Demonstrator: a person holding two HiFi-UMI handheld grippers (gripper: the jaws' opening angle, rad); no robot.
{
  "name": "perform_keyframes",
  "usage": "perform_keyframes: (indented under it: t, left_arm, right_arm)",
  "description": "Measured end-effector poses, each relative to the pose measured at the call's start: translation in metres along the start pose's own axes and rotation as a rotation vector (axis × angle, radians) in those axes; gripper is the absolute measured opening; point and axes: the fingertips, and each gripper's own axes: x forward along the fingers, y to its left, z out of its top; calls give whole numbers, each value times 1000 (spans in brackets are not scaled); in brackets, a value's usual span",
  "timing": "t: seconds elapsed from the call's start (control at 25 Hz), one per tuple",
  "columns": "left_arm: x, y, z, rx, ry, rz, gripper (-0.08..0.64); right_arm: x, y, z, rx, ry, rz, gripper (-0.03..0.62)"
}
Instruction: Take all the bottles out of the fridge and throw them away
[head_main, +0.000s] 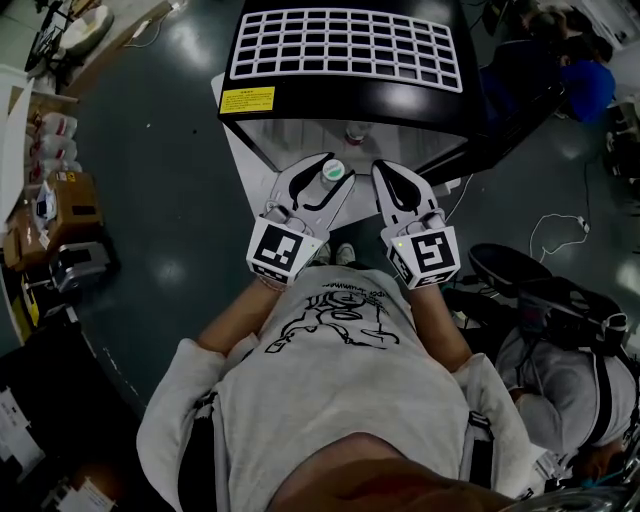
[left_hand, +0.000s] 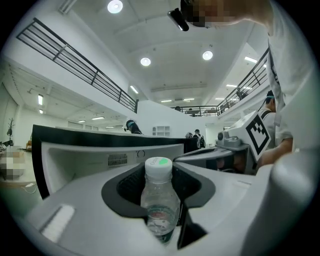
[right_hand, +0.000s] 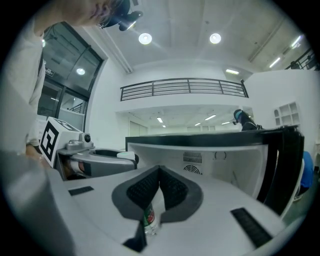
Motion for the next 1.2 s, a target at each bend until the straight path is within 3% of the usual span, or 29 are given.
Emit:
perform_keyframes:
  t: [1.2]
  left_arm:
    - [-38, -10, 6, -57, -20, 181, 163]
  right_arm:
    - [-9, 33, 8, -37, -1, 213, 9]
